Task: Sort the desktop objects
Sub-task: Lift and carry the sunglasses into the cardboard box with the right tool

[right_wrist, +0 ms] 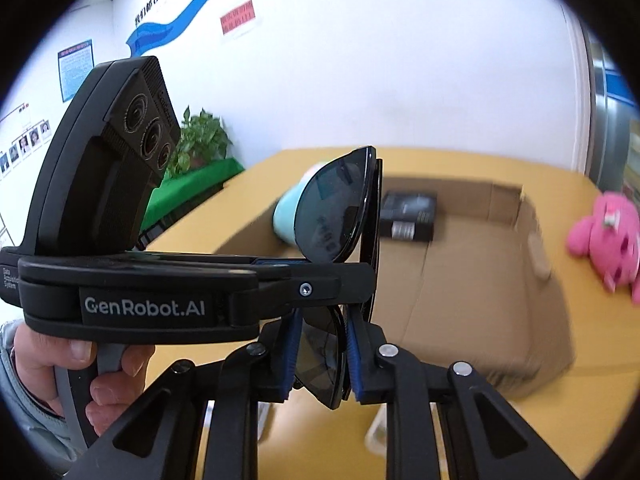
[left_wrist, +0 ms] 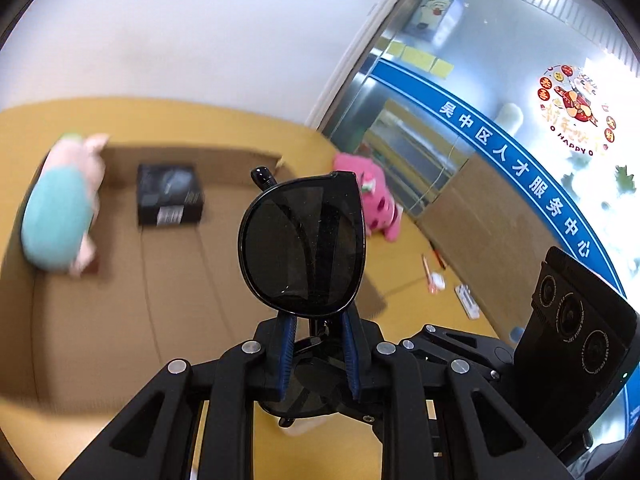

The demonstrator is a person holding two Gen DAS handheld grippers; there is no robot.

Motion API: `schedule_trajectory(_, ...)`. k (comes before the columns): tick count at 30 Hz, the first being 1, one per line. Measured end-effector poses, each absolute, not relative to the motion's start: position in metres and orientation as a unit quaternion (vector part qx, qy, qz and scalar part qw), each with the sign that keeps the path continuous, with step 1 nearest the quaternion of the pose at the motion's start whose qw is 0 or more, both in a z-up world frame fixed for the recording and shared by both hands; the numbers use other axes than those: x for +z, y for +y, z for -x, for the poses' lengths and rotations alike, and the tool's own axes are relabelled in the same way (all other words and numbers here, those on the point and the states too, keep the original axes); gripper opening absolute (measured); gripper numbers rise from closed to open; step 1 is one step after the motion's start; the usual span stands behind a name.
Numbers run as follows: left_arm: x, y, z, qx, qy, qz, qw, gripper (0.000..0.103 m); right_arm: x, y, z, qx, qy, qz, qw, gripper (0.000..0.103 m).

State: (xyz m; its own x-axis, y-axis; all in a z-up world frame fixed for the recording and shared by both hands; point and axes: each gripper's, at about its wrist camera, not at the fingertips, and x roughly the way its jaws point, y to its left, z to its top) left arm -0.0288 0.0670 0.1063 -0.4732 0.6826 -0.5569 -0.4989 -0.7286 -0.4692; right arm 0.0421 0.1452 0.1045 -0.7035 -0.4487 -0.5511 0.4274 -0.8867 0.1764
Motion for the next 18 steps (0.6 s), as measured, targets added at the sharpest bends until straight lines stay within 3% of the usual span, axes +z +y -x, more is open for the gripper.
schedule_trajectory(6, 0.104, 0.103, 0.114, 0.842, -0.107, 0.394, 0.353, 0.021, 0.117, 0.181, 0.021, -0.924, -0.019, -0.304, 0.231, 0.019)
schedule_trajectory(18, 0.053, 0.156, 0.283, 0.806, -0.134, 0.472, 0.331, 0.021, 0.08, 0.232, 0.192, -0.889, -0.056, -0.395, 0.224, 0.016)
